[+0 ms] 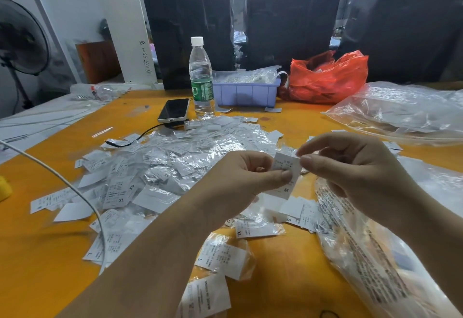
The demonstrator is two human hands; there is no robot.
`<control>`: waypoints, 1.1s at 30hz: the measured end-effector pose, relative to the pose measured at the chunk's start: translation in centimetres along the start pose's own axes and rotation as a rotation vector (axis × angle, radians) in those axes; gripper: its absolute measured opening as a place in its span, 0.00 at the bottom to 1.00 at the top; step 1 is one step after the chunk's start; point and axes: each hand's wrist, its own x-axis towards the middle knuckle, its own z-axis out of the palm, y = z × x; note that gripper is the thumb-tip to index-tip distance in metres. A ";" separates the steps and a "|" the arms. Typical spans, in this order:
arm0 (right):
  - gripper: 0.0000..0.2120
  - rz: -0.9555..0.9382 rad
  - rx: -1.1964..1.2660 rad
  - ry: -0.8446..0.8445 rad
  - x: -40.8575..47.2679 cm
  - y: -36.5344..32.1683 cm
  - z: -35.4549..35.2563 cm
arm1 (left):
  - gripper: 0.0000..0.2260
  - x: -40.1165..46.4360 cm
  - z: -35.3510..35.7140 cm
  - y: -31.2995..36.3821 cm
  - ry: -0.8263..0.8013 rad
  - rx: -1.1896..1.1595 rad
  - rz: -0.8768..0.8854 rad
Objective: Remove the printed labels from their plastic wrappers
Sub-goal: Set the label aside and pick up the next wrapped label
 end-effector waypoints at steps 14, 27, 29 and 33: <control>0.06 -0.013 -0.105 -0.120 -0.2 0.6 0.2 | 0.14 0.1 0.0 -0.2 -0.002 0.015 0.006; 0.04 0.058 -0.325 -0.109 -0.3 1.0 0.1 | 0.01 1.1 -2.0 -1.4 0.336 0.345 0.023; 0.03 0.080 -0.358 -0.143 -0.3 1.1 0.2 | 0.04 1.3 -2.5 -1.9 0.422 0.452 0.043; 0.04 0.096 -0.437 -0.188 -0.4 1.1 0.3 | 0.10 1.5 -3.0 -2.4 0.533 0.573 0.027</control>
